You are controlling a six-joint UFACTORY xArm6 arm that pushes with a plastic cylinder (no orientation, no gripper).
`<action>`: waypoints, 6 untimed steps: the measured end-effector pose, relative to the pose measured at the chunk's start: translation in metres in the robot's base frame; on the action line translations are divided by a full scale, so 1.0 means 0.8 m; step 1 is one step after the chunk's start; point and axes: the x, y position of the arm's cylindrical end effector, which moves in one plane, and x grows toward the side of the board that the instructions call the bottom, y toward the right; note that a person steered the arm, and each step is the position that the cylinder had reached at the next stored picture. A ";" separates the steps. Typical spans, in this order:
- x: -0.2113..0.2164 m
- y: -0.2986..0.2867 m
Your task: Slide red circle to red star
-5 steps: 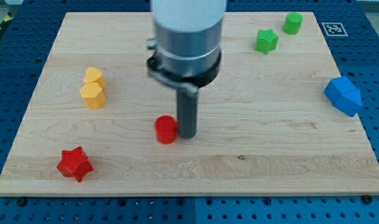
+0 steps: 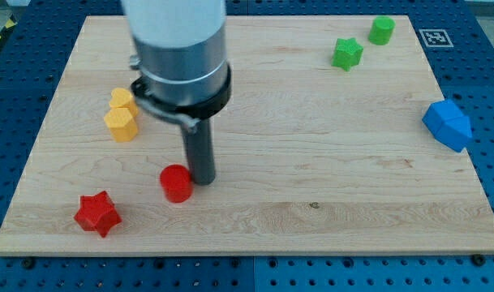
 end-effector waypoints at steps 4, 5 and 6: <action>0.041 -0.060; 0.040 -0.060; -0.007 -0.039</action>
